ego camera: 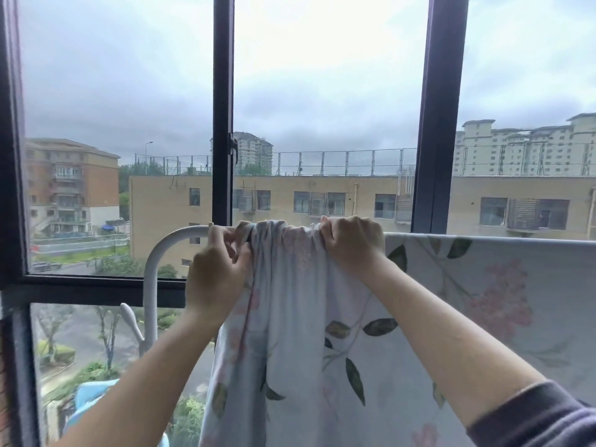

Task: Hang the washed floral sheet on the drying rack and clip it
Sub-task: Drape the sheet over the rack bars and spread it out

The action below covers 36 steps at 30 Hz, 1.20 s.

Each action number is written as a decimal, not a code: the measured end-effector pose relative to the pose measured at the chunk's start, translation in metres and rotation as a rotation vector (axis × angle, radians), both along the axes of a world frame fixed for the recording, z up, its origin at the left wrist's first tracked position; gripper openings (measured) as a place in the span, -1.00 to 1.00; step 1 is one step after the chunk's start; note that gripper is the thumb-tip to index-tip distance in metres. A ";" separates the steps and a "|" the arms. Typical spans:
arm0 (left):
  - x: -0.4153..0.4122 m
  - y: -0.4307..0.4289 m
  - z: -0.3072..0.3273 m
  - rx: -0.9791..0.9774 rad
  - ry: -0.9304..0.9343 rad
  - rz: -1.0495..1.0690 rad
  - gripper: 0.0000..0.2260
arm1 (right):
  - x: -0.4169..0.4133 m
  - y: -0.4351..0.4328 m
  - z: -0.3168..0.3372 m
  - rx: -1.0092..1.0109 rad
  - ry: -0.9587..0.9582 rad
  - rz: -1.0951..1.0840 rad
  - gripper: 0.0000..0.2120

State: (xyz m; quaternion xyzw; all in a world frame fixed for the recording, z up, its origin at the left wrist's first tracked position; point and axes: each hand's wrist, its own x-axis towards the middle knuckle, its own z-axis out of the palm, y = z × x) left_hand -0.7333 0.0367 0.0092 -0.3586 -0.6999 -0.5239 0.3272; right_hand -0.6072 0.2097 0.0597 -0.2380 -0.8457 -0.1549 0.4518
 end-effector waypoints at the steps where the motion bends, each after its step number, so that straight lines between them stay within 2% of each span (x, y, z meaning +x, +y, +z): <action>1: 0.001 0.000 0.001 -0.053 -0.118 -0.020 -0.81 | -0.002 0.000 0.000 -0.004 0.003 -0.001 -0.50; 3: 0.003 0.000 0.004 -0.122 -0.242 -0.108 -0.83 | -0.005 -0.001 0.000 -0.008 0.010 -0.002 -0.50; 4: 0.005 -0.001 0.007 -0.085 -0.274 -0.178 -0.86 | -0.005 -0.001 0.000 -0.008 0.014 0.000 -0.50; 6: 0.008 -0.003 0.015 0.067 -0.354 -0.315 -0.87 | -0.004 -0.001 -0.001 0.001 0.022 0.009 -0.50; 9: 0.007 -0.002 0.040 0.295 -0.535 -0.490 -0.76 | -0.002 0.001 -0.001 0.023 0.019 0.007 -0.50; 12: -0.007 -0.004 0.070 0.541 -0.661 -0.447 -0.77 | 0.002 0.005 -0.001 0.038 0.015 0.024 -0.51; 14: -0.029 -0.012 0.079 0.611 -0.691 -0.249 -0.87 | 0.003 0.006 -0.001 0.044 0.010 0.031 -0.51; 16: -0.047 -0.026 0.074 0.485 -0.672 -0.004 -0.87 | 0.004 0.006 -0.001 0.047 0.002 0.040 -0.52; 17: -0.052 -0.030 0.070 0.414 -0.673 0.040 -0.90 | 0.004 0.007 0.000 0.043 -0.009 0.043 -0.52; 21: -0.057 -0.040 0.058 0.274 -0.714 0.002 -0.85 | -0.002 -0.001 0.004 -0.003 -0.027 0.098 -0.59; 26: -0.067 -0.050 0.056 0.230 -0.742 -0.040 -0.87 | -0.026 -0.031 0.009 0.011 -0.080 0.195 -0.59; 29: -0.080 -0.065 0.060 0.422 -0.809 -0.130 -0.89 | -0.040 -0.035 0.013 0.018 -0.095 0.163 -0.53; 32: -0.105 -0.091 0.059 0.596 -0.842 -0.082 -0.86 | -0.048 -0.034 0.011 0.010 -0.108 0.110 -0.47; 34: -0.127 -0.102 0.047 0.512 -0.883 -0.065 -0.88 | -0.052 -0.035 0.007 0.043 -0.095 0.061 -0.45; 36: -0.141 -0.104 0.033 0.311 -0.917 -0.043 -0.82 | -0.052 -0.036 0.005 0.055 -0.075 0.030 -0.43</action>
